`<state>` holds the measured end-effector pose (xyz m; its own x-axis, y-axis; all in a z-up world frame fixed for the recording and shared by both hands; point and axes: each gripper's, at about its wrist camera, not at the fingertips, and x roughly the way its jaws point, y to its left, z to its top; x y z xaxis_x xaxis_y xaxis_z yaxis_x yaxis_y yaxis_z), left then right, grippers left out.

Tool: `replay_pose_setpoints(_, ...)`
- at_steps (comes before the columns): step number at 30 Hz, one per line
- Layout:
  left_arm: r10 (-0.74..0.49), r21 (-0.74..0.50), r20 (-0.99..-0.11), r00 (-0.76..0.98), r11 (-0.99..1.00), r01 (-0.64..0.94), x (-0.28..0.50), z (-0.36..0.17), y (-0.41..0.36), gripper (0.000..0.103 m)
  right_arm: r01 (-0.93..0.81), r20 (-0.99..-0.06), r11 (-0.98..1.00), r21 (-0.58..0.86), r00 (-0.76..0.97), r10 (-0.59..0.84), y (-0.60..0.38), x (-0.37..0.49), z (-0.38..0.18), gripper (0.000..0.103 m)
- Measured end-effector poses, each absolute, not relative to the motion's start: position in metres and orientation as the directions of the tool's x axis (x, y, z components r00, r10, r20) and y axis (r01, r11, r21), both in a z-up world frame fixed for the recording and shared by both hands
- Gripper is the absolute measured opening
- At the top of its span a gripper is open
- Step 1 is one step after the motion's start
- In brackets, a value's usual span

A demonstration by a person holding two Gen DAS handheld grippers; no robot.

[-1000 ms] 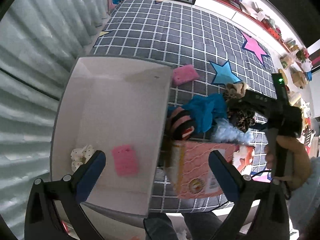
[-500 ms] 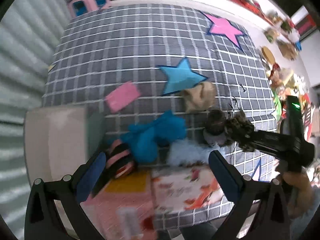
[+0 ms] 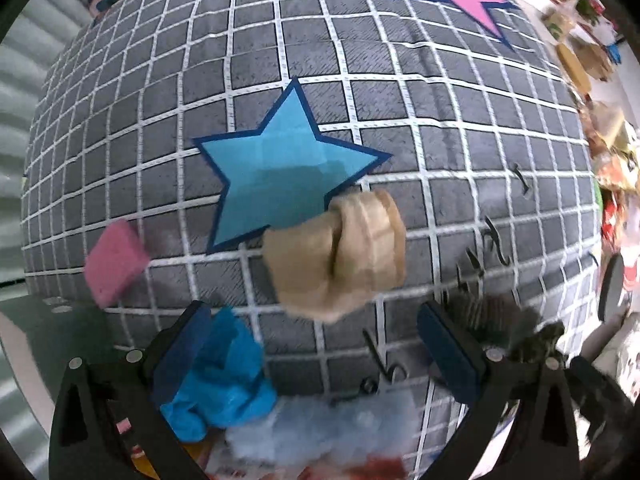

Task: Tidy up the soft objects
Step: 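Grasp the beige sock with left tool while right tool grasps leopard cloth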

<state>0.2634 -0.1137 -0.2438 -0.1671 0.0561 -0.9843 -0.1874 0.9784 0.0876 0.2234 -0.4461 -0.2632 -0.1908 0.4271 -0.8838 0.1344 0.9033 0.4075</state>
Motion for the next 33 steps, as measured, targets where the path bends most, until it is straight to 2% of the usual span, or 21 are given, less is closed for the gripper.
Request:
replay_pose_setpoints(3, 0.064, 0.101, -0.979, -0.191, 0.976, -0.191, 0.267, -0.258, -0.115, 0.103, 0.086, -0.890, 0.913, 0.398, -0.204, 0.407, -0.445, 0.228, -0.268, 0.089)
replay_pose_setpoints(10, 0.053, 0.112, -0.964, -0.262, 0.970, -0.216, 0.264, -0.294, -0.115, 0.103, -0.043, -0.931, 0.962, 0.271, -0.267, 0.251, -0.395, 0.220, -0.306, 0.089)
replay_pose_setpoints(14, 0.027, 0.088, -0.968, -0.251, 0.968, -0.235, 0.263, -0.295, -0.111, 0.103, -0.111, -0.949, 0.972, 0.209, -0.262, 0.174, -0.380, 0.215, -0.313, 0.102)
replay_pose_setpoints(16, 0.026, 0.087, -0.967, -0.254, 0.969, -0.232, 0.263, -0.297, -0.109, 0.103, -0.151, -0.956, 0.974, 0.166, -0.269, 0.121, -0.371, 0.213, -0.318, 0.103)
replay_pose_setpoints(26, 0.022, 0.092, -0.958, -0.285, 0.967, -0.236, 0.283, -0.314, -0.107, 0.101, -0.118, -0.950, 0.980, 0.161, -0.289, 0.121, -0.370, 0.234, -0.327, 0.103)
replay_pose_setpoints(27, 0.025, 0.092, -0.960, -0.278, 0.969, -0.231, 0.286, -0.314, -0.109, 0.095, -0.121, -0.951, 0.980, 0.159, -0.287, 0.118, -0.367, 0.235, -0.327, 0.103)
replay_pose_setpoints(28, 0.035, 0.091, -0.967, -0.254, 0.973, -0.212, 0.289, -0.310, -0.114, 0.090, -0.128, -0.952, 0.979, 0.158, -0.281, 0.117, -0.367, 0.235, -0.326, 0.098)
replay_pose_setpoints(29, 0.041, 0.089, -0.971, -0.236, 0.977, -0.195, 0.290, -0.306, -0.118, 0.075, -0.135, -0.956, 0.978, 0.159, -0.268, 0.119, -0.365, 0.242, -0.325, 0.088)
replay_pose_setpoints(30, 0.048, 0.087, -0.974, -0.220, 0.981, -0.173, 0.292, -0.302, -0.121, 0.057, -0.150, -0.961, 0.976, 0.159, -0.248, 0.119, -0.359, 0.236, -0.320, 0.082)
replay_pose_setpoints(31, 0.052, 0.085, -0.976, -0.212, 0.985, -0.148, 0.294, -0.299, -0.125, 0.048, -0.171, -0.966, 0.971, 0.165, -0.228, 0.124, -0.357, 0.235, -0.313, 0.068)
replay_pose_setpoints(32, 0.052, 0.081, -0.976, -0.213, 0.988, -0.128, 0.296, -0.298, -0.128, 0.030, -0.192, -0.967, 0.965, 0.180, -0.213, 0.138, -0.355, 0.235, -0.309, 0.054)
replay_pose_setpoints(33, 0.043, 0.072, -0.976, -0.213, 0.989, -0.127, 0.297, -0.296, -0.128, 0.026, -0.207, -0.967, 0.959, 0.193, -0.206, 0.150, -0.354, 0.236, -0.306, 0.049)
